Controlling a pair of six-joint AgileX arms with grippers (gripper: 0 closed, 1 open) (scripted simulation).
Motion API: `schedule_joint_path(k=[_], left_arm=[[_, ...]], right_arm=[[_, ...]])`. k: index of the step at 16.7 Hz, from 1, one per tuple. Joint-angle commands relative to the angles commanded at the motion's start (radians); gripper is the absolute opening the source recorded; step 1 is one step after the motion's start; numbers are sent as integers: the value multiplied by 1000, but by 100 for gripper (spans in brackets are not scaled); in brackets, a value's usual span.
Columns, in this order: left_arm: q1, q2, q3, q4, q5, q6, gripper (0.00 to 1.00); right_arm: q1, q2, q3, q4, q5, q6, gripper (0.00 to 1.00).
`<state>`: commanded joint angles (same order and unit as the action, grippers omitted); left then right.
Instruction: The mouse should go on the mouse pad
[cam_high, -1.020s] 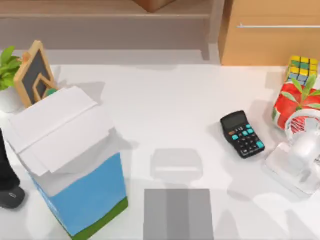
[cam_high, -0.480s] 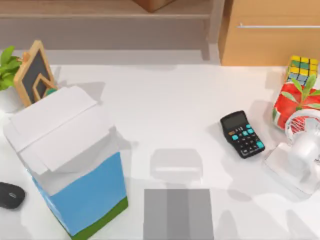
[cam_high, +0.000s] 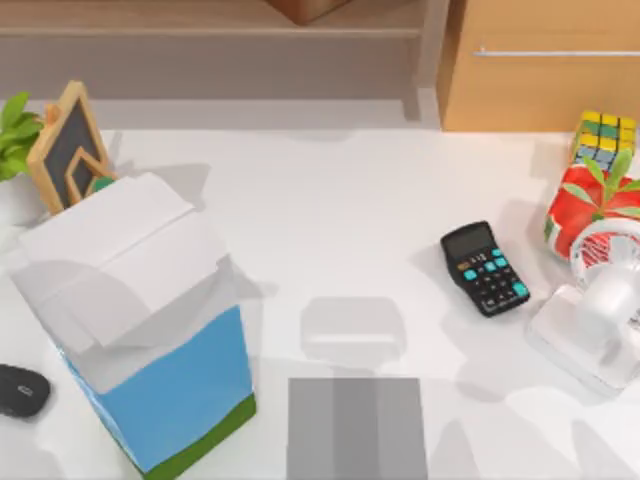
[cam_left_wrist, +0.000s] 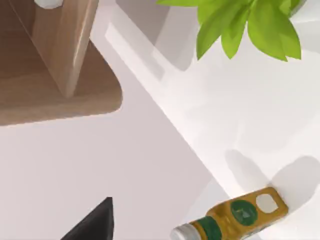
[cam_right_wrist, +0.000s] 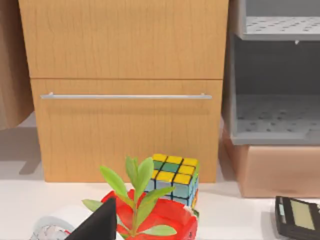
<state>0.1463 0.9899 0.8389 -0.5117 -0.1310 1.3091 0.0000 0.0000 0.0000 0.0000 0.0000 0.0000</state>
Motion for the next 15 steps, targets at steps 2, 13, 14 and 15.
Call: schedule_joint_path(k=[2, 13, 14, 15], left_arm=[[-17, 153, 78, -162, 23, 207, 100], [-101, 517, 175, -568, 130, 614, 100], [-101, 517, 175, -568, 130, 614, 100], [-96, 514, 171, -566, 128, 613, 100]], right_arm=[[0, 0, 0, 0, 0, 0, 100], [0, 0, 0, 0, 0, 0, 100], [0, 0, 0, 0, 0, 0, 100], [0, 0, 0, 0, 0, 0, 100]])
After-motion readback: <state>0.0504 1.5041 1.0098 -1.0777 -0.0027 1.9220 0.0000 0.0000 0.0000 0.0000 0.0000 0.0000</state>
